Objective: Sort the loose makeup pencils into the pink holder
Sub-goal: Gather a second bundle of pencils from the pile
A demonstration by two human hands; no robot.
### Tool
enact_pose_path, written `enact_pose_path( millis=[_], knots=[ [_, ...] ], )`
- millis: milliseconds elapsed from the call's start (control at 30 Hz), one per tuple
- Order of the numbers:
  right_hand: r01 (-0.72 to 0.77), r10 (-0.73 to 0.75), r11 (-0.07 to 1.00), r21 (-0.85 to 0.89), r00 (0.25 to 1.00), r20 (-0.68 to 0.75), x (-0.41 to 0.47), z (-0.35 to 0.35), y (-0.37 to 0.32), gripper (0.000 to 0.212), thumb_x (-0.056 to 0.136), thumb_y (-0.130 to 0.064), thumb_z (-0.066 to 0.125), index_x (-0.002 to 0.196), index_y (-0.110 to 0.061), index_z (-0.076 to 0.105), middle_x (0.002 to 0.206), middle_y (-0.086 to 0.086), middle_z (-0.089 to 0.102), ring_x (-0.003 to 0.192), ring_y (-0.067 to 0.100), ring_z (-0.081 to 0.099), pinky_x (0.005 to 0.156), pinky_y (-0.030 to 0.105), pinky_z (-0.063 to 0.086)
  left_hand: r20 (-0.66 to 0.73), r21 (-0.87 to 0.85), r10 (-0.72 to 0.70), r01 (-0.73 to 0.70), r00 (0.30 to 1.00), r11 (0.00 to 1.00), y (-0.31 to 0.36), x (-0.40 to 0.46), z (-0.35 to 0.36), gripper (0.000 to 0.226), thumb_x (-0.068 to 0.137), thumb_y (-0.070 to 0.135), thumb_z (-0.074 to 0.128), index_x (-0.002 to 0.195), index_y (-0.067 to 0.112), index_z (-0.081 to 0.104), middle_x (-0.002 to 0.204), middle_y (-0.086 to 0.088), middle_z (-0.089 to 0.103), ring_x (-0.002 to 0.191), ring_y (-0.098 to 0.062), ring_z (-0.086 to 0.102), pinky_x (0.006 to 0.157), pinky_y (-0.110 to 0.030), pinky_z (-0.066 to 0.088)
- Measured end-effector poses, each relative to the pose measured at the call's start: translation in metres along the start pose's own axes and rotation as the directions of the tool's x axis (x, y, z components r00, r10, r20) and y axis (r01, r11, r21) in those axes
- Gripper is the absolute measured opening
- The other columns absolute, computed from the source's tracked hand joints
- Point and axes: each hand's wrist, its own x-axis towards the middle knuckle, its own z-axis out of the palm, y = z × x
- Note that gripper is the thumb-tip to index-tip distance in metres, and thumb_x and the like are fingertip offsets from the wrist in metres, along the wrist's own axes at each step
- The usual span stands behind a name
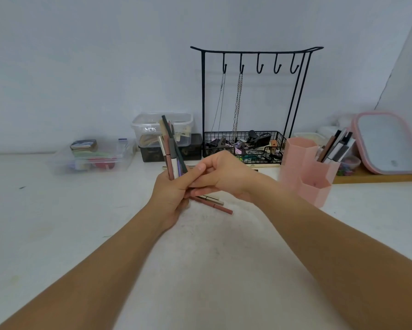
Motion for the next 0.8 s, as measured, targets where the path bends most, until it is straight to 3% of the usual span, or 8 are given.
enact_pose_path(
  millis=[100,200,300,400,567,800],
  knots=[
    [-0.020,0.020,0.999,0.044,1.000,0.000,0.001,0.004,0.004,0.020,0.083,0.012,0.072,0.102,0.006,0.073,0.086,0.017,0.077,0.080,0.025,0.077,0.075,0.026,0.062,-0.027,0.002,0.001,-0.001,1.000,1.000,0.000,0.000,0.001,0.019,0.092,0.021,0.073,0.075,0.016,0.065,0.053,0.004,0.062,0.038,-0.006,0.047,0.035,-0.016,0.029],
    [-0.040,0.038,0.998,-0.041,0.999,-0.033,0.001,-0.007,0.002,0.017,0.084,0.001,0.077,0.100,0.006,0.074,0.085,0.014,0.077,0.077,0.020,0.076,0.075,0.027,0.062,-0.063,0.032,0.014,-0.012,0.998,0.999,-0.003,0.004,0.001,0.019,0.093,0.018,0.071,0.078,0.013,0.061,0.049,0.006,0.054,0.040,-0.006,0.045,0.036,-0.017,0.031],
    [-0.049,-0.060,0.918,-0.394,0.964,-0.260,0.004,-0.034,0.009,0.012,0.085,-0.015,0.079,0.091,-0.005,0.077,0.079,0.007,0.077,0.068,0.013,0.073,0.068,0.028,0.058,-0.129,0.048,0.009,-0.002,0.992,0.999,-0.005,0.009,-0.002,0.018,0.090,0.016,0.071,0.078,0.012,0.059,0.058,-0.002,0.050,0.048,-0.011,0.041,0.038,-0.021,0.028],
    [-0.159,-0.207,0.654,-0.740,0.903,-0.377,0.011,-0.061,0.029,0.008,0.082,-0.018,0.080,0.077,-0.017,0.074,0.070,-0.009,0.067,0.070,0.010,0.065,0.071,0.030,0.050,-0.130,0.056,-0.003,0.011,0.992,0.998,-0.006,0.011,-0.005,0.015,0.087,0.012,0.066,0.073,0.009,0.061,0.076,-0.014,0.050,0.052,-0.013,0.039,0.041,-0.024,0.030],
    [-0.232,-0.171,0.524,-0.819,0.914,-0.368,0.015,-0.072,0.051,0.006,0.083,-0.017,0.076,0.081,-0.021,0.071,0.087,-0.003,0.070,0.085,0.022,0.066,0.082,0.037,0.056,-0.105,0.090,0.016,-0.007,0.994,0.996,-0.008,0.012,-0.005,0.031,0.095,0.020,0.062,0.065,0.013,0.059,0.060,-0.006,0.055,0.056,-0.017,0.052,0.045,-0.026,0.038],
    [-0.265,-0.169,0.384,-0.885,0.922,-0.349,0.021,-0.072,0.057,0.009,0.090,-0.017,0.069,0.090,-0.022,0.077,0.095,0.004,0.074,0.088,0.028,0.067,0.083,0.038,0.057,-0.026,0.002,-0.033,0.033,0.999,0.999,-0.005,0.008,-0.004,0.022,0.097,0.031,0.066,0.087,0.017,0.052,0.057,0.002,0.046,0.049,-0.012,0.044,0.039,-0.021,0.030]
  ],
)
